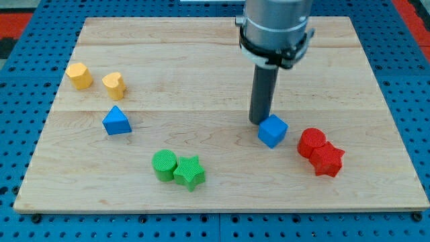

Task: Keep your arm at bottom center

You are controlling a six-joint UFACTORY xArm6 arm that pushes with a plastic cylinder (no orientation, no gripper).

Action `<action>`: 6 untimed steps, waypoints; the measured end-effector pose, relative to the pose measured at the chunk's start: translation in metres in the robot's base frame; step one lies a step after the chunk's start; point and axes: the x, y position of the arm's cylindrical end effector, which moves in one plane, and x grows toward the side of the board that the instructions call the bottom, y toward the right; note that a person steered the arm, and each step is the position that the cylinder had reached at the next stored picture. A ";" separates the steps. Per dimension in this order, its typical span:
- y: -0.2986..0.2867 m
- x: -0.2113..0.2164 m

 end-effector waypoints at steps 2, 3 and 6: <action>0.147 -0.036; 0.170 0.028; 0.099 0.138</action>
